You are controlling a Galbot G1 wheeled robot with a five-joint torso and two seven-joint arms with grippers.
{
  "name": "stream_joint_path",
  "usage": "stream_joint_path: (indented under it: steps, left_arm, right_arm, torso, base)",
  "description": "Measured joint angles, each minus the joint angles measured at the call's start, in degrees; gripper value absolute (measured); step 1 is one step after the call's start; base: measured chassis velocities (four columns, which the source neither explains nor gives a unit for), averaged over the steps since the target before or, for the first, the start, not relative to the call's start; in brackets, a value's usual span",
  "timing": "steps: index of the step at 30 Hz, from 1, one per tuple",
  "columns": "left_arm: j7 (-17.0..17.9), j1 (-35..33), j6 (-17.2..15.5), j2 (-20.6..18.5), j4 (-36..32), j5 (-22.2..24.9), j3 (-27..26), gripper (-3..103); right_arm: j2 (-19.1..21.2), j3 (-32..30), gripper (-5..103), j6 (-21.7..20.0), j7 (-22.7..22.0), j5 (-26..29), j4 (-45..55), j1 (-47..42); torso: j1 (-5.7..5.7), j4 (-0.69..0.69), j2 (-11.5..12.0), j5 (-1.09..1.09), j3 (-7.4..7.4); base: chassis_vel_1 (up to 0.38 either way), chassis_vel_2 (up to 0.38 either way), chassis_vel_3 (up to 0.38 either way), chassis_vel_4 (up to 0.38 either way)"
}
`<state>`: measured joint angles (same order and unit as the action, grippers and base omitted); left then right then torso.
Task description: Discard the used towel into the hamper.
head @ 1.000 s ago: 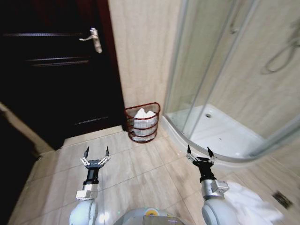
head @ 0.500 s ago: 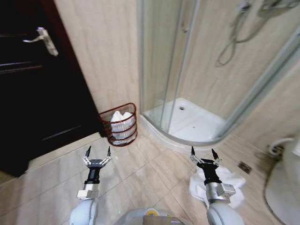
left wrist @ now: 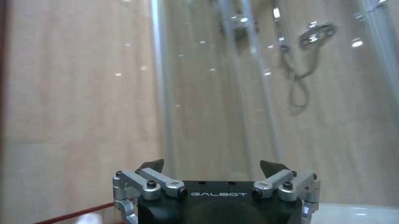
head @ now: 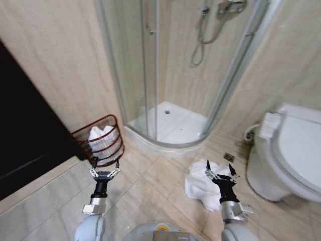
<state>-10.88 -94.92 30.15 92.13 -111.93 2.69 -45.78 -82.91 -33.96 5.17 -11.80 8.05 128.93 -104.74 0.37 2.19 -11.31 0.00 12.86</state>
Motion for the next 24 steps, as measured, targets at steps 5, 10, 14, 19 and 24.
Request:
stream_joint_path:
  steps: [5, 10, 14, 19, 24]
  left_arm:
    - [-1.0, 0.6, -0.1, 0.0, 0.0, 0.6, 0.3, 100]
    - [-1.9, 0.6, 0.2, 0.0, 0.0, 1.4, 0.2, 100]
    - [-2.2, 0.4, 0.3, 0.0, 0.0, 1.9, 0.0, 100]
    - [-2.5, 0.0, 0.5, 0.0, -0.2, 2.2, -0.1, 100]
    - [-2.7, -0.2, 0.6, 0.0, -0.3, 2.2, 0.1, 100]
  right_arm:
    - [-1.0, -1.9, 100, 1.8, 0.6, 2.0, -1.1, -0.6]
    - [-1.6, -3.3, 100, 3.2, 2.1, 3.1, -2.3, -0.6]
    - [-1.9, -3.3, 100, 4.3, 2.5, 3.3, -2.8, -1.0]
    - [-2.1, -2.6, 100, 5.3, 2.5, 3.0, -3.1, -1.7]
    - [-2.2, -2.3, 100, 6.5, 3.2, 2.6, -3.7, -2.7]
  torso:
    - [0.0, -0.01, 0.0, -0.01, 0.0]
    - [0.0, 0.02, 0.0, -0.01, 0.0]
    - [0.0, 0.01, 0.0, -0.01, 0.0]
    - [-0.01, 0.01, 0.0, -0.01, -0.01]
    - [-0.02, 0.01, 0.0, -0.02, 0.0]
  base:
    - [-0.078, -0.082, -0.076, -0.072]
    - [0.0, 0.0, 0.0, 0.0]
    - [0.0, 0.0, 0.0, 0.0]
    - [-0.038, 0.049, 0.043, -0.06]
    - [-0.139, 0.147, 0.14, -0.123]
